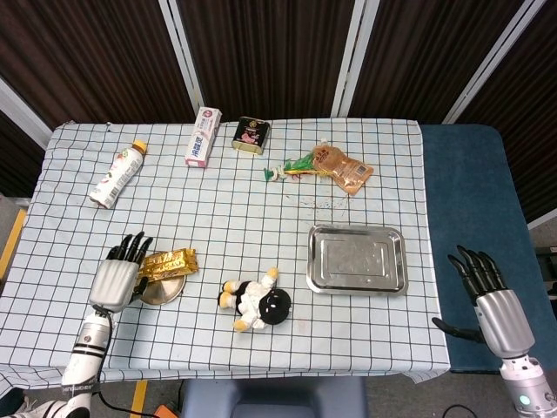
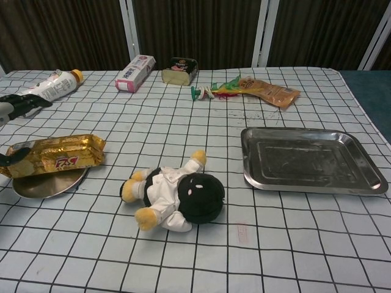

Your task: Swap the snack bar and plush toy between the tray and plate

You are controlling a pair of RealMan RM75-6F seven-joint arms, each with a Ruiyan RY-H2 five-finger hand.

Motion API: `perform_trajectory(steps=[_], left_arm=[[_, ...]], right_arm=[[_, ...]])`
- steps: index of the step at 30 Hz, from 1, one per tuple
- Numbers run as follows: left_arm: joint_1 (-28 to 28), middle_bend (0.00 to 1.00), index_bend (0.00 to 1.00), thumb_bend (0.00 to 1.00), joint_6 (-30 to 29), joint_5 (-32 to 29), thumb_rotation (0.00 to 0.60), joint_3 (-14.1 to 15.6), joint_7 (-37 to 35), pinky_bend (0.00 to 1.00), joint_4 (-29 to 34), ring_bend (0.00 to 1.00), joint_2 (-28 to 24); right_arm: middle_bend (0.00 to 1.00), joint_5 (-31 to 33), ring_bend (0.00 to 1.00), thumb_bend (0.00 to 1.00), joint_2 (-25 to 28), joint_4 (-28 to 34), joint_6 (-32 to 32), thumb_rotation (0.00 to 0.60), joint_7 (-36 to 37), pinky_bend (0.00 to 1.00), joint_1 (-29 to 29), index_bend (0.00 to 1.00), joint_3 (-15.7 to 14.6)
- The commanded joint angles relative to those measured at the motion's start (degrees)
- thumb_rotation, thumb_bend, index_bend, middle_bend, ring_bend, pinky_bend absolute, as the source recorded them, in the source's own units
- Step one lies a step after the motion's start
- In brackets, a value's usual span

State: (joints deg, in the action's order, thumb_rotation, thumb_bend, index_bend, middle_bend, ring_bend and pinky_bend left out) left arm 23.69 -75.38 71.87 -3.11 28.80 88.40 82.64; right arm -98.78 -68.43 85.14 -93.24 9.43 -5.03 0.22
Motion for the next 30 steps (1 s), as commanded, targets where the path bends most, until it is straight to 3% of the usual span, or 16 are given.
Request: perform_trajectory(steps=[1, 7, 17, 24, 30], left_arm=[[-3.7, 0.02, 0.0, 0.45, -5.1, 4.4, 0.6, 2.1, -4.2, 0.22, 1.2, 0.0, -3.8], [-8.5, 0.05, 0.03, 0.45, -10.5, 9.7, 0.6, 4.9, -11.8, 0.22, -0.2, 0.0, -8.2], [-11.2, 0.06, 0.08, 0.45, -9.7, 7.5, 0.6, 3.7, -15.0, 0.19, -7.0, 0.0, -7.3], [-12.2, 0.06, 0.08, 0.45, -9.6, 5.8, 0.6, 1.9, -14.3, 0.18, -5.3, 0.0, -8.2], [-12.3, 0.06, 0.08, 0.45, -8.3, 5.9, 0.6, 1.7, -13.0, 0.18, -5.2, 0.0, -8.0]], right_arm=[[0.0, 0.3, 0.0, 0.07, -0.3, 0.1, 1.3, 0.6, -1.0, 0.0, -0.6, 0.09, 0.0], [0.0, -1.7, 0.0, 0.07, 0.2, 2.6, 6.6, 0.6, -3.0, 0.0, -4.3, 0.08, -0.4], [0.0, -1.9, 0.0, 0.07, 3.5, 12.6, 27.3, 0.6, -4.1, 0.0, -17.3, 0.06, 0.0], [0.0, 0.4, 0.0, 0.07, 0.2, 15.6, 36.0, 0.6, -6.3, 0.0, -24.3, 0.07, 2.4], [0.0, 4.3, 0.0, 0.07, -3.8, 14.3, 44.3, 0.6, -4.7, 0.0, -30.4, 0.09, 3.9]])
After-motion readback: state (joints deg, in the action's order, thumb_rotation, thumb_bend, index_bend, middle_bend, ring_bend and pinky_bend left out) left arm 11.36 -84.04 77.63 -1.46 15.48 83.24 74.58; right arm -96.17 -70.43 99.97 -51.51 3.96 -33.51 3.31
